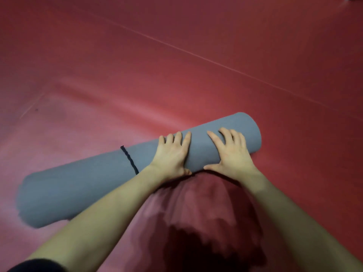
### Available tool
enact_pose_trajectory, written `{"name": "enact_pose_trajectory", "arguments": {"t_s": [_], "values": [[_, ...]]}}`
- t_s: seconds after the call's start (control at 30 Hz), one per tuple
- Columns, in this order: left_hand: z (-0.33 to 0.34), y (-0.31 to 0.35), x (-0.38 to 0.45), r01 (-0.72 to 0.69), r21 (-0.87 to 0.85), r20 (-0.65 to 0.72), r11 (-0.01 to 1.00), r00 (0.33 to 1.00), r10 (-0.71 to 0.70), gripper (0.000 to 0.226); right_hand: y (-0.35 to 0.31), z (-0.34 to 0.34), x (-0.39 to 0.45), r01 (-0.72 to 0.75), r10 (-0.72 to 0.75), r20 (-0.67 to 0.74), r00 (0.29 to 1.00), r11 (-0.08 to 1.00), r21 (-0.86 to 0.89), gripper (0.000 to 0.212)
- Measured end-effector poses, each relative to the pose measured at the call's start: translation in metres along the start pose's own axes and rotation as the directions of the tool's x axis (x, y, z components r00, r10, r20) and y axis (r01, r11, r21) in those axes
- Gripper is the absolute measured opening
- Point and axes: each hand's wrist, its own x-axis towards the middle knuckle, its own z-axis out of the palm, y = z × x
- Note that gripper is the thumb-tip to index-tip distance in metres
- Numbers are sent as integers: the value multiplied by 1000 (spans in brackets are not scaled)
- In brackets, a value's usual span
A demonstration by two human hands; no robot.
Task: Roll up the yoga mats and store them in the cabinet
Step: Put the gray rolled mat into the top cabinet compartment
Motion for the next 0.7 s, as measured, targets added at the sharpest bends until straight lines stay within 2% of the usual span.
{"name": "enact_pose_trajectory", "arguments": {"t_s": [0.1,0.17,0.3,0.4,0.57,0.7], "values": [[2,28,10,-148,56,22,987,989,147,117,17,5,-28,-83,81,36,996,996,45,112],[3,36,15,-180,73,28,981,984,178,120,24,6,-36,-121,114,92,989,990,67,117],[-1,35,26,-148,52,73,988,987,144,128,26,-3,-23,-102,98,208,973,995,10,125],[-10,32,31,-142,40,138,989,981,136,132,16,-15,-9,-50,81,285,955,992,-116,126],[-16,-9,19,-28,101,192,995,981,8,138,5,-20,12,95,-41,326,944,983,-154,137],[-18,-10,21,-16,111,180,994,984,-4,147,13,-26,18,73,-19,340,940,987,-147,139]]}}
